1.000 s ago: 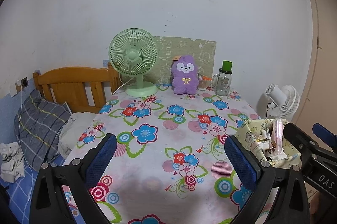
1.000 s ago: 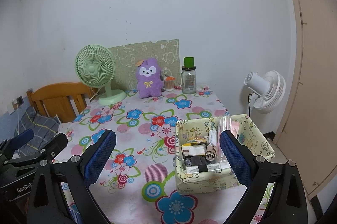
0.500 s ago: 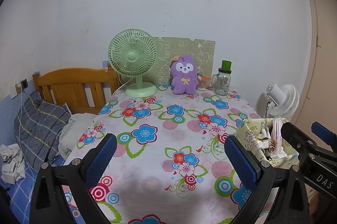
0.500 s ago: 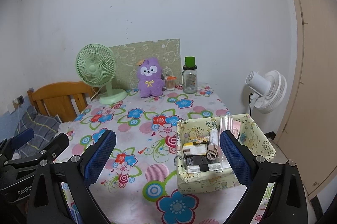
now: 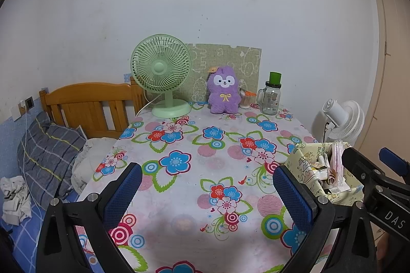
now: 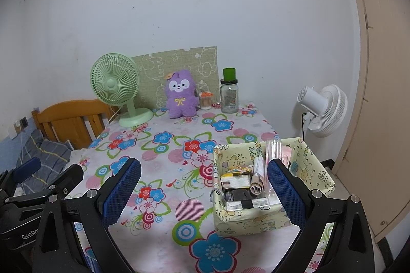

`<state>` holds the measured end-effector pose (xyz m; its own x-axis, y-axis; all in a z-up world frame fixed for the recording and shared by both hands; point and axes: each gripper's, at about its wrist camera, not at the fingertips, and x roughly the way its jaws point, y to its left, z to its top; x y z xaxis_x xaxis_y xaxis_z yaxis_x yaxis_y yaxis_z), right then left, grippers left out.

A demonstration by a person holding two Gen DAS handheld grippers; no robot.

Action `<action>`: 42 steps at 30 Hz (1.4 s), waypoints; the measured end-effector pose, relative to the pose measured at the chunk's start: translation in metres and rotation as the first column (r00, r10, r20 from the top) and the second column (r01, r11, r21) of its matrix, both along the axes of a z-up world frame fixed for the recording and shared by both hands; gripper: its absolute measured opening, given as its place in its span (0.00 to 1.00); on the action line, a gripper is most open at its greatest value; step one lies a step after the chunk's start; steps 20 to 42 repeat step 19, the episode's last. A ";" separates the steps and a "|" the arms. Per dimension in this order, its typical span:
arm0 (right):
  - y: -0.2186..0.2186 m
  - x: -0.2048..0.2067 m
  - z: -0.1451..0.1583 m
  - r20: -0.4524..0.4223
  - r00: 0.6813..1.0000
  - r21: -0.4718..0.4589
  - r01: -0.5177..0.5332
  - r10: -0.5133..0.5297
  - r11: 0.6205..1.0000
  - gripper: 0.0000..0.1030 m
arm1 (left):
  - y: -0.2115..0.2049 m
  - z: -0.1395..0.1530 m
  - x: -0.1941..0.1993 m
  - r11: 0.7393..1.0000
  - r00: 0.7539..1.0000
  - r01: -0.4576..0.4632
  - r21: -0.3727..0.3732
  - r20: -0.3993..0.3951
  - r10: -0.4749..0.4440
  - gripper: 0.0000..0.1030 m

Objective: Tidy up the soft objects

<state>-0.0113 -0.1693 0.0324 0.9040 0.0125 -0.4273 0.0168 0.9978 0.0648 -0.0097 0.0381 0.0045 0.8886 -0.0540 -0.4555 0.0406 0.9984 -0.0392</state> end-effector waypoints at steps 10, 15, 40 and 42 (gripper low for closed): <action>0.000 0.000 0.000 0.000 1.000 -0.001 0.000 0.000 1.000 0.97 | 0.000 0.000 0.000 1.000 1.000 -0.002 0.003 0.002 0.002 1.00; -0.001 0.000 0.000 -0.001 1.000 0.000 -0.001 0.001 1.000 0.97 | 0.000 0.001 -0.001 1.000 1.000 -0.002 0.005 0.004 0.002 1.00; -0.001 0.000 0.001 0.003 1.000 0.004 0.000 0.000 1.000 0.97 | -0.001 0.000 0.000 1.000 1.000 -0.002 0.005 0.002 0.002 1.00; -0.001 0.000 0.001 0.003 1.000 0.004 0.000 0.000 1.000 0.97 | -0.001 0.000 0.000 1.000 1.000 -0.002 0.005 0.002 0.002 1.00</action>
